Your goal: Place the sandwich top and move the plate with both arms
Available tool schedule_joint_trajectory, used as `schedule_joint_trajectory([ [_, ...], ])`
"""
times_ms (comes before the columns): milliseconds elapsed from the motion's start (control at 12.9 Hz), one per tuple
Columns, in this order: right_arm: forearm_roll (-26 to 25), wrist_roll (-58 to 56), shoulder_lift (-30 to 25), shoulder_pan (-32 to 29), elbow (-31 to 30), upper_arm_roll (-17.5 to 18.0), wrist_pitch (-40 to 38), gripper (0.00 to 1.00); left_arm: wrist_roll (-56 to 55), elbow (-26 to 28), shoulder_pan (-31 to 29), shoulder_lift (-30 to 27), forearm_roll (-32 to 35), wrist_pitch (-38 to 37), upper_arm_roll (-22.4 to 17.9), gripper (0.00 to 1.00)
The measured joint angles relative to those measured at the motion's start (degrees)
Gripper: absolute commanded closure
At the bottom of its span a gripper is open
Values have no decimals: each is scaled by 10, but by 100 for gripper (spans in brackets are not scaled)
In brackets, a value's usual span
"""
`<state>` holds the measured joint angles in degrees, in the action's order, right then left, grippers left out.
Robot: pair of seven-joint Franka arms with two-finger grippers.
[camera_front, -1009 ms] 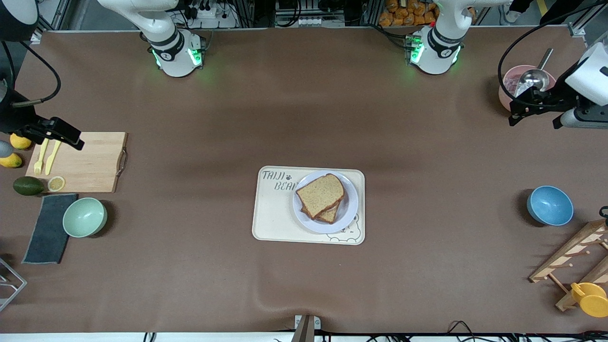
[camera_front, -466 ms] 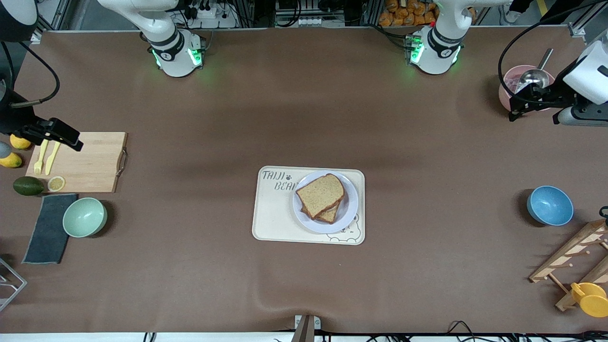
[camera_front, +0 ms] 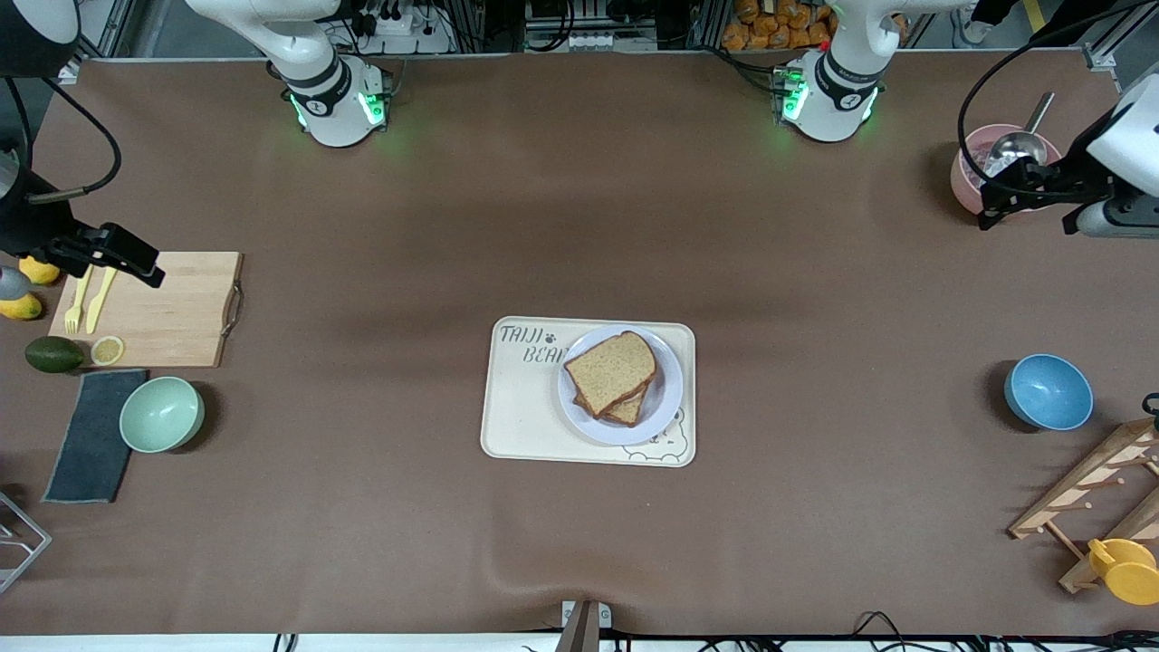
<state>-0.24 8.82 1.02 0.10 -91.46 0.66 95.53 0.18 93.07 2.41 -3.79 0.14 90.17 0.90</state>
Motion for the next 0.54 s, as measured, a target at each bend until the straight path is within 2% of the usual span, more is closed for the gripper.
schedule_joint_trajectory([
  [543, 0, 0, 0, 2, 1, 0, 24, 0, 0, -2, 7, 4, 0, 0, -2, 0],
])
